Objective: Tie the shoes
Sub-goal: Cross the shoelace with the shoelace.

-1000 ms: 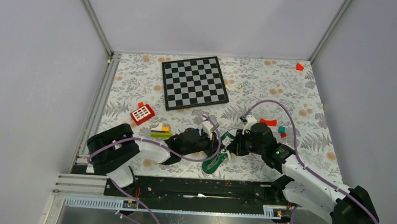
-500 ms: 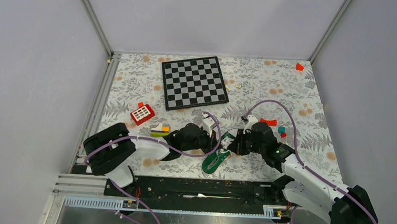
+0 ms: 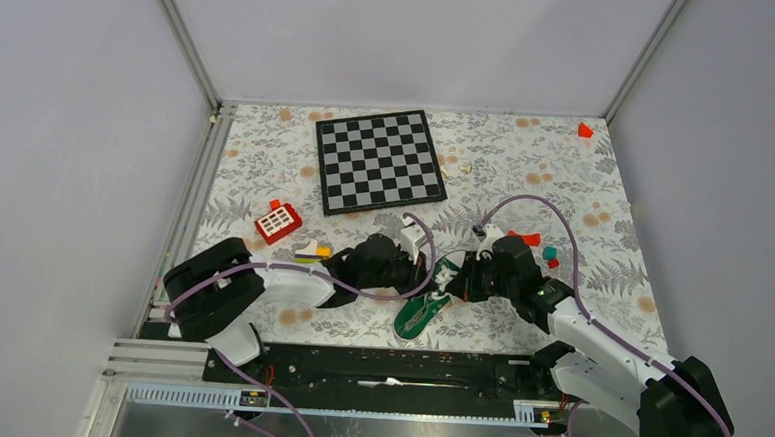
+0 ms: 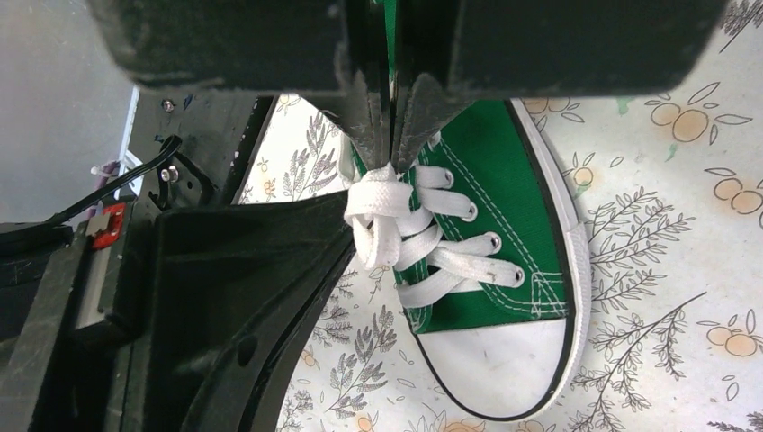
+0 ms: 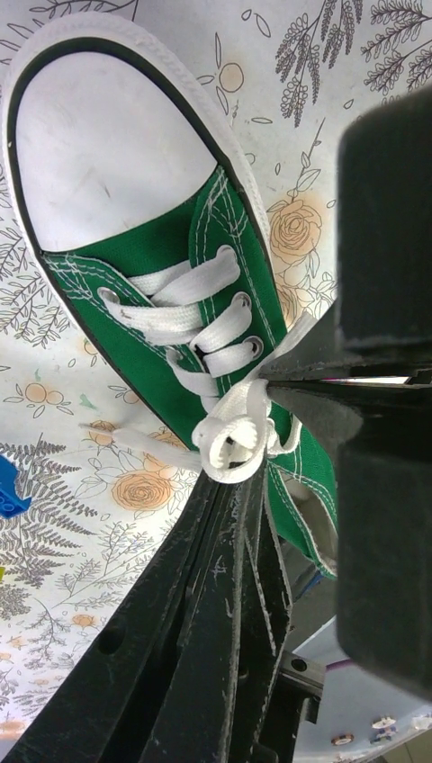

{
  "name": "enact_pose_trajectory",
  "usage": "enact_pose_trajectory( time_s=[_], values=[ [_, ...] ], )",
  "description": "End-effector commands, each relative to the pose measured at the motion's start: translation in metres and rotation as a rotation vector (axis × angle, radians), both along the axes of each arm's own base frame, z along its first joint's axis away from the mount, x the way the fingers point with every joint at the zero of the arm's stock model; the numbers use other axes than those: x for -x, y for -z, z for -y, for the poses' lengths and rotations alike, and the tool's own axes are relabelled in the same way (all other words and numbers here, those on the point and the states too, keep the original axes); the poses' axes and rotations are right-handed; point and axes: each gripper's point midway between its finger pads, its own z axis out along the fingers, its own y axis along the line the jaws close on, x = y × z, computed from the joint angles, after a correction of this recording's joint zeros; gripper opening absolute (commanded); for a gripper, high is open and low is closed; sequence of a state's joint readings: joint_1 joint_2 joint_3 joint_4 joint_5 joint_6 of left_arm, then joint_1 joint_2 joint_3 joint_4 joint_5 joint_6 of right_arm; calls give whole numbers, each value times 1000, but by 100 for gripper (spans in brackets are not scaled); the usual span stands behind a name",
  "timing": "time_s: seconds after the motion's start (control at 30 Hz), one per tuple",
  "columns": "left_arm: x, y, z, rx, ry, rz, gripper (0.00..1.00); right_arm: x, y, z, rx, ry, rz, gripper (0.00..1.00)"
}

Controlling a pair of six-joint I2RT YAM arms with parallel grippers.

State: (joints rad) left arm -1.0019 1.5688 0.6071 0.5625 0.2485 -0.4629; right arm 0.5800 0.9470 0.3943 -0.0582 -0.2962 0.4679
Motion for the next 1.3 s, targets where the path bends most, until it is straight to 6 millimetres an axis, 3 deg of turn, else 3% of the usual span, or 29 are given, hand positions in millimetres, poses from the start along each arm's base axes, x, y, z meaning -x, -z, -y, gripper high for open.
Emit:
enact_pose_trajectory(
  time_s=[0.0,0.8,1.13,1.27],
  values=[
    [0,-12,13,19,24,-33,0,-5,-4,-2,-30,1,19,0],
    [-13,-12,24,-43,-16,-64,0,-11,-4,13,-19,87,53,0],
    [-19,-6,25,-73,-41,-77,0,-12,17,24,50,131,12,8],
    [-20,-6,26,-75,-45,-78,0,-13,19,24,55,142,10,23]
  ],
)
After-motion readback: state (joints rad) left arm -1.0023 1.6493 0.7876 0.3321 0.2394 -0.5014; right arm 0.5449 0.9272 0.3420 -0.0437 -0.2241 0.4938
